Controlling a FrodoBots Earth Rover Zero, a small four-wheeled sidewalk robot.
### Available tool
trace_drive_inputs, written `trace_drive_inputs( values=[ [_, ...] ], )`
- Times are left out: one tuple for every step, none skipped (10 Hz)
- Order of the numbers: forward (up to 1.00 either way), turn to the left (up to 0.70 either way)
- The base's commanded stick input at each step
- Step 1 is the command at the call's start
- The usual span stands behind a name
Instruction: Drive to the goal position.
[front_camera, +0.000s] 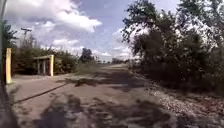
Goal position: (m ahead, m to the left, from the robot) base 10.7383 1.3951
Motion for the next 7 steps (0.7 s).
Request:
trace_drive_inputs(
  values=[
    [0.70, 0.00],
    [0.70, 0.00],
    [0.70, 0.00],
    [0.70, 0.00],
    [0.70, 0.00],
    [0.70, 0.00],
    [0.70, 0.00]
  ],
)
